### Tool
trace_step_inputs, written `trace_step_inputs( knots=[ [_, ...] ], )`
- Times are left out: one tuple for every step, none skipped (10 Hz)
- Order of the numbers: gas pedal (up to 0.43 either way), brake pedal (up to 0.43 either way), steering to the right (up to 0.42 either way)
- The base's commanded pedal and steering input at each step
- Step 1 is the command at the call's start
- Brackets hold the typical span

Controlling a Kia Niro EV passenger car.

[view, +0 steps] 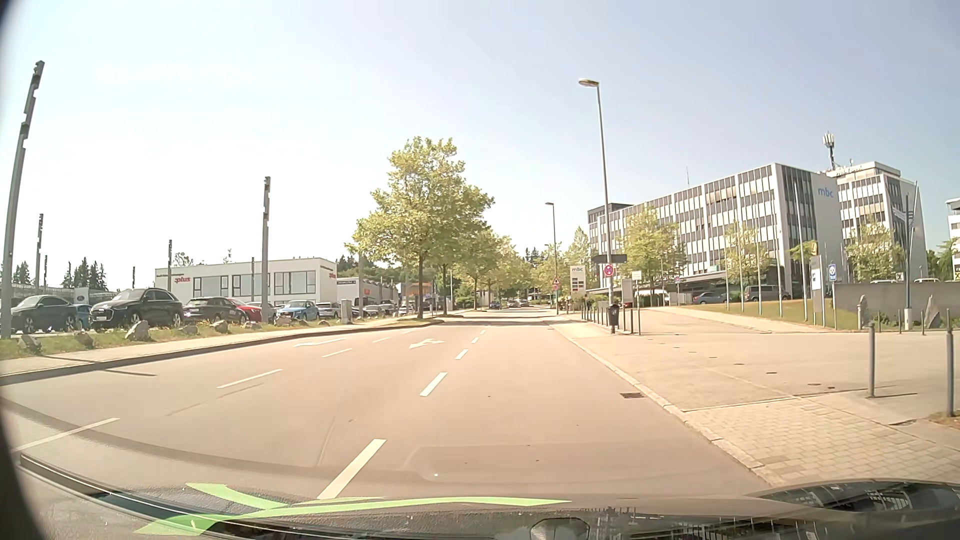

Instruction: Follow the waypoints while adhering to traffic rules and regulations

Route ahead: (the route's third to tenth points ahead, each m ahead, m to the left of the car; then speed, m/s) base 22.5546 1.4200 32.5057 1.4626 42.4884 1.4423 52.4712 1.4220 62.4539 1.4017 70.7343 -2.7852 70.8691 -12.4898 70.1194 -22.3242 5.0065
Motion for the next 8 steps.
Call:
trace_step_inputs(
  knots=[
    [0.189,0.0,-0.007],
    [0.189,0.0,-0.008],
    [0.189,0.0,-0.009],
    [0.189,0.0,-0.009],
    [0.189,0.0,-0.009],
    [0.189,0.0,-0.01],
    [0.197,0.0,-0.01],
    [0.197,0.0,-0.01]
  ],
)
